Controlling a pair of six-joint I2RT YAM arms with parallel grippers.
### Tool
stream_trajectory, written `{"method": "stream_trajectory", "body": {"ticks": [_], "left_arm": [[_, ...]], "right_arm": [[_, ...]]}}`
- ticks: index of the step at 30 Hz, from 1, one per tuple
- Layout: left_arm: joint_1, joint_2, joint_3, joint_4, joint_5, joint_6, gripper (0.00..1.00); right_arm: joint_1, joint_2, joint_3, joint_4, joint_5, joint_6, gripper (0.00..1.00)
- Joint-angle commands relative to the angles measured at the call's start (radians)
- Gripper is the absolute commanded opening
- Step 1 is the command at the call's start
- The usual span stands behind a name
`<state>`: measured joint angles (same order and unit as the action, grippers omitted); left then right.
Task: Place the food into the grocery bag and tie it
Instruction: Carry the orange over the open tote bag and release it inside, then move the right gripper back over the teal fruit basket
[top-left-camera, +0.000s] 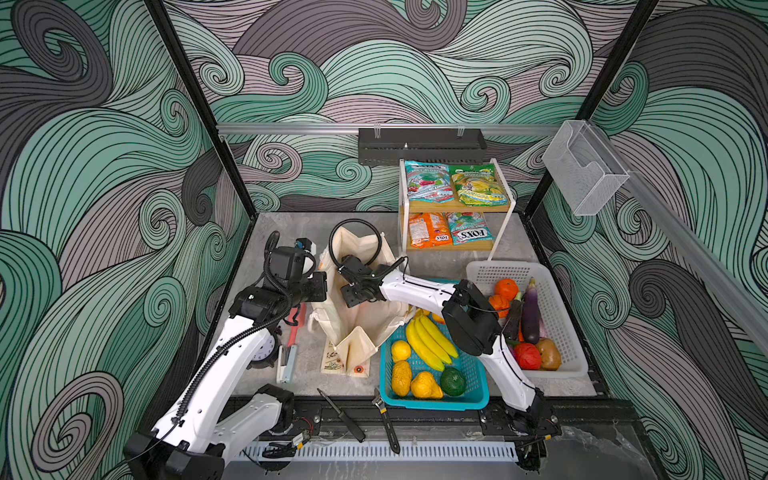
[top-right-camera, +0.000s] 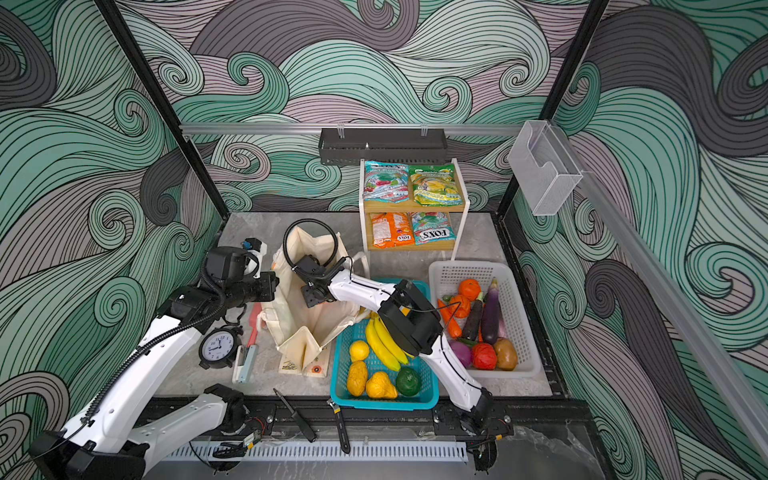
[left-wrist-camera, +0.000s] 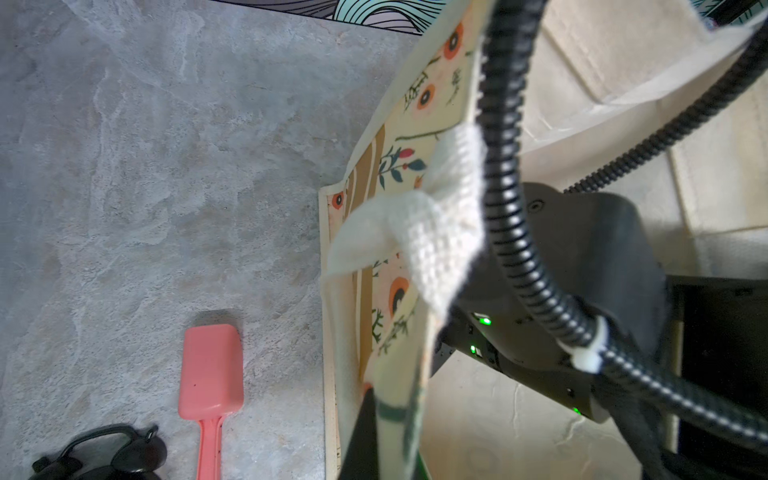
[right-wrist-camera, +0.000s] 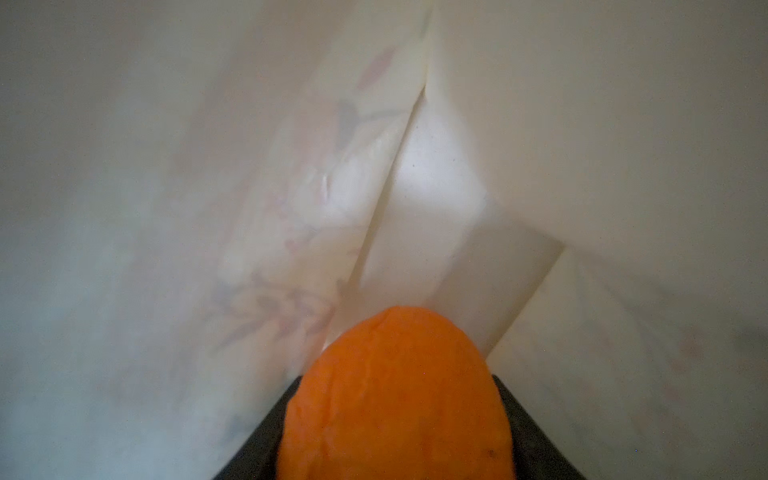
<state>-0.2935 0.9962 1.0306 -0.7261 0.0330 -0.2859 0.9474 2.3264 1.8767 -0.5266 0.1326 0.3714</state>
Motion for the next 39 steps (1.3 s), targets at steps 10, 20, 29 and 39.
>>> {"method": "stream_trajectory", "body": {"ticks": [10,20,29,39], "left_arm": [[0.012,-0.015,0.009,-0.005,-0.030,-0.014,0.00],[0.020,-0.016,0.011,-0.005,-0.016,-0.014,0.00],[0.026,-0.002,0.009,-0.008,-0.030,-0.026,0.00],[0.032,-0.008,0.009,-0.010,-0.056,-0.029,0.00]], "right_arm": [[-0.036,0.130,0.089,-0.052,-0.007,0.036,0.64],[-0.036,0.038,0.126,-0.057,-0.076,-0.037,1.00],[-0.009,-0.187,0.098,-0.080,-0.067,-0.069,1.00],[0.016,-0.462,-0.058,-0.030,-0.045,-0.081,0.99]]}}
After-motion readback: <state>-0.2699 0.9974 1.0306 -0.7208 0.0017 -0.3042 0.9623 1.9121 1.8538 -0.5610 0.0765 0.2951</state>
